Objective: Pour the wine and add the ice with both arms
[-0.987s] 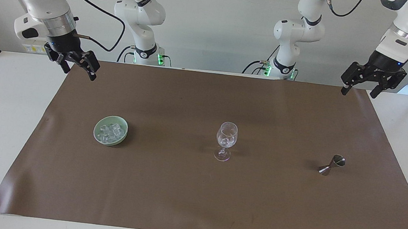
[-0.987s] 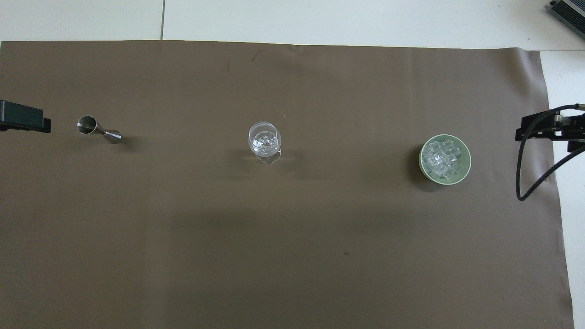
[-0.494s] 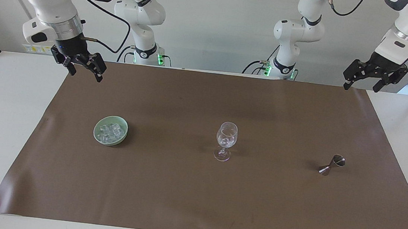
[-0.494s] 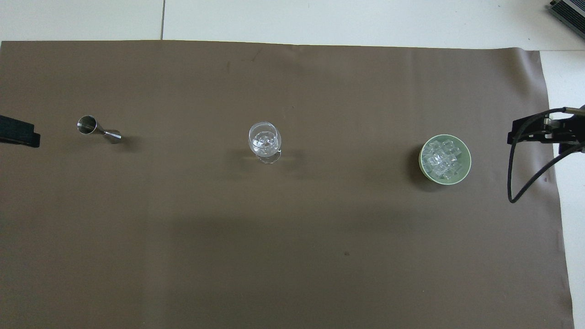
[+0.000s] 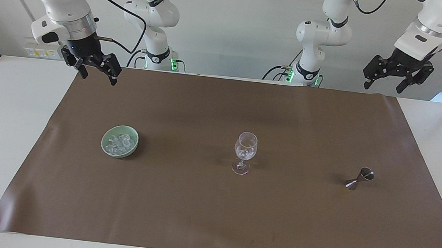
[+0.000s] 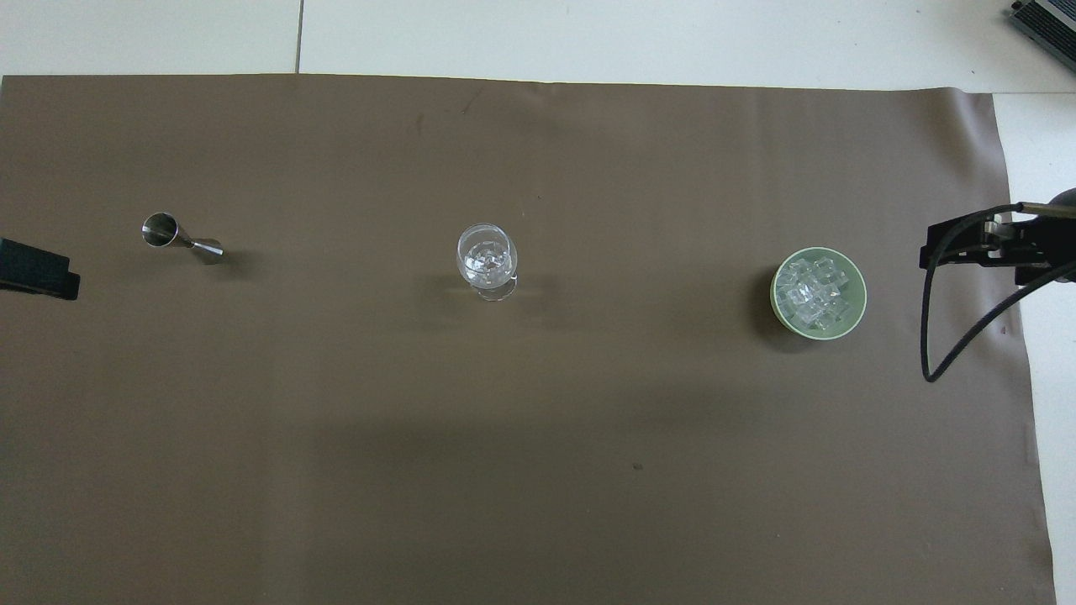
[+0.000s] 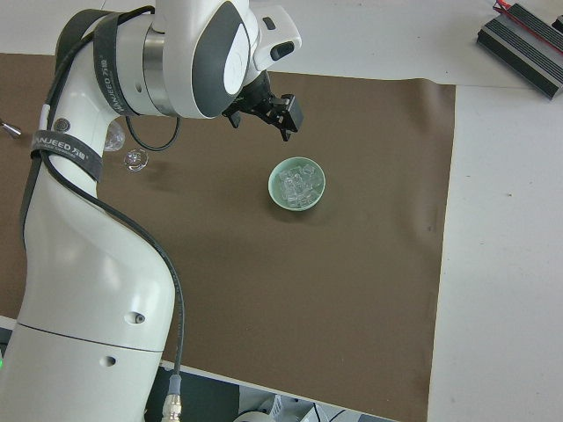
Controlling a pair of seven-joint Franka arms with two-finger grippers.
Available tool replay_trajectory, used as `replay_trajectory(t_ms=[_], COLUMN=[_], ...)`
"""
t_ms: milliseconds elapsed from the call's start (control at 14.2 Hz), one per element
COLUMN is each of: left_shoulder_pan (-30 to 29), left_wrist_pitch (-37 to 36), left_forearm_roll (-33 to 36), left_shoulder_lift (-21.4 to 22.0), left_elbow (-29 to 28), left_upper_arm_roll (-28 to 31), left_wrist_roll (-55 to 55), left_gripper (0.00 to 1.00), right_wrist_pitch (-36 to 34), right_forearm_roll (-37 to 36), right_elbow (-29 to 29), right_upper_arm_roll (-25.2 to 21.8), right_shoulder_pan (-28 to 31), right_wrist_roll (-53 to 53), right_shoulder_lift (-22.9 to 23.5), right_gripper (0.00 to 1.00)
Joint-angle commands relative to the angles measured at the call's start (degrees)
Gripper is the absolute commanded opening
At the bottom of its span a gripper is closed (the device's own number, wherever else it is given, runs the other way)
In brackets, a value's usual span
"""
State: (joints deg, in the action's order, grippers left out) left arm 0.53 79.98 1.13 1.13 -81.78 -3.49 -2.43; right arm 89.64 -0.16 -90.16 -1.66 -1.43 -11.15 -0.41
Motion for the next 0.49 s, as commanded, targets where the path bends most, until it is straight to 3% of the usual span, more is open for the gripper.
replay_trajectory(t_ms=[0,423], left_shoulder_pan=[0.44,0.0], left_wrist_pitch=[-1.23,-1.94], left_forearm_roll=[0.36,-2.01], left_shoulder_lift=[1.86,3.35], left_elbow=[-0.57,-3.12], left_upper_arm_roll=[2.0,2.79], left_wrist_roll=[-0.12,-0.73], left_gripper=[1.0,1.0], right_wrist_pitch=[-1.41,-1.4], right_forearm_roll=[1.22,1.39], right_elbow=[1.57,1.48], right_upper_arm_roll=[0.16,0.25], right_shoulder_pan=[-1.99,-2.08], right_wrist_roll=[-5.01,-4.85], right_shoulder_lift=[-0.29,-0.2], right_gripper=[1.0,1.0])
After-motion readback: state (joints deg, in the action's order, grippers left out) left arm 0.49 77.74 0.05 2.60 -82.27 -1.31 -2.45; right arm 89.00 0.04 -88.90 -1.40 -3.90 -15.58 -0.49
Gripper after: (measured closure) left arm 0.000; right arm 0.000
